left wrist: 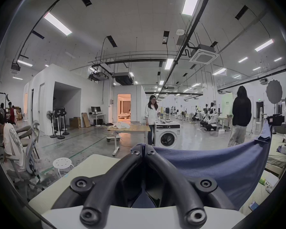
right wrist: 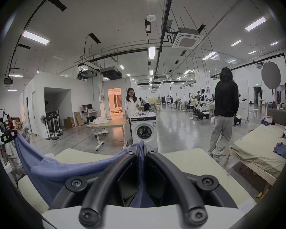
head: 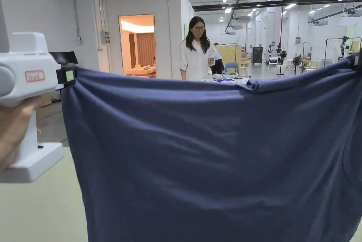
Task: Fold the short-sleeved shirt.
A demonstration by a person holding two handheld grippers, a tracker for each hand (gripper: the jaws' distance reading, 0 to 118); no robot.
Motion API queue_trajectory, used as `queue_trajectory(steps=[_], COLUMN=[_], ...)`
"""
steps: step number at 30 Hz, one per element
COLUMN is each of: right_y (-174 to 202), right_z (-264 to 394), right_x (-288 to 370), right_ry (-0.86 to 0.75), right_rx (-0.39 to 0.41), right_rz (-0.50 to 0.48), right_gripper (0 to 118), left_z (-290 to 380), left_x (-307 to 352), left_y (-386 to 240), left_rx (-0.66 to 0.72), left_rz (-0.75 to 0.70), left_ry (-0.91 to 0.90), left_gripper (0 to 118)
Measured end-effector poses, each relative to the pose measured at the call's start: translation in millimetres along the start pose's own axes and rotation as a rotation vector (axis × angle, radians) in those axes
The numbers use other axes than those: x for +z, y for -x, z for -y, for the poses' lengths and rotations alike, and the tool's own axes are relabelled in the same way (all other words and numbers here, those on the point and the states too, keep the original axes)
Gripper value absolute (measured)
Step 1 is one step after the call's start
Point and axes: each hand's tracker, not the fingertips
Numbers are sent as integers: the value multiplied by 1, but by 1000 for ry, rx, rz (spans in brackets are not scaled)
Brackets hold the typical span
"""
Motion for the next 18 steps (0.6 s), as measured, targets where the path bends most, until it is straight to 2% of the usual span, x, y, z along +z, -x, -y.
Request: queue_trajectory(steps=[7, 13, 18], right_y=[18, 26, 37], right_z=[-46, -66, -62], right_x=[-56, -103, -134], right_ry=[-54, -45, -44], right_rx=[27, -17, 35], right_rz=[71, 86, 124], right_gripper=[2, 2, 3], left_z=[-23, -17, -6], left_x=[-69, -121, -150], left_y=[-2, -15, -17], left_rx=[-40, -90, -62], left_rz=[-50, -109, -122], left_ry=[19, 37, 44], left_gripper=[0, 0, 0])
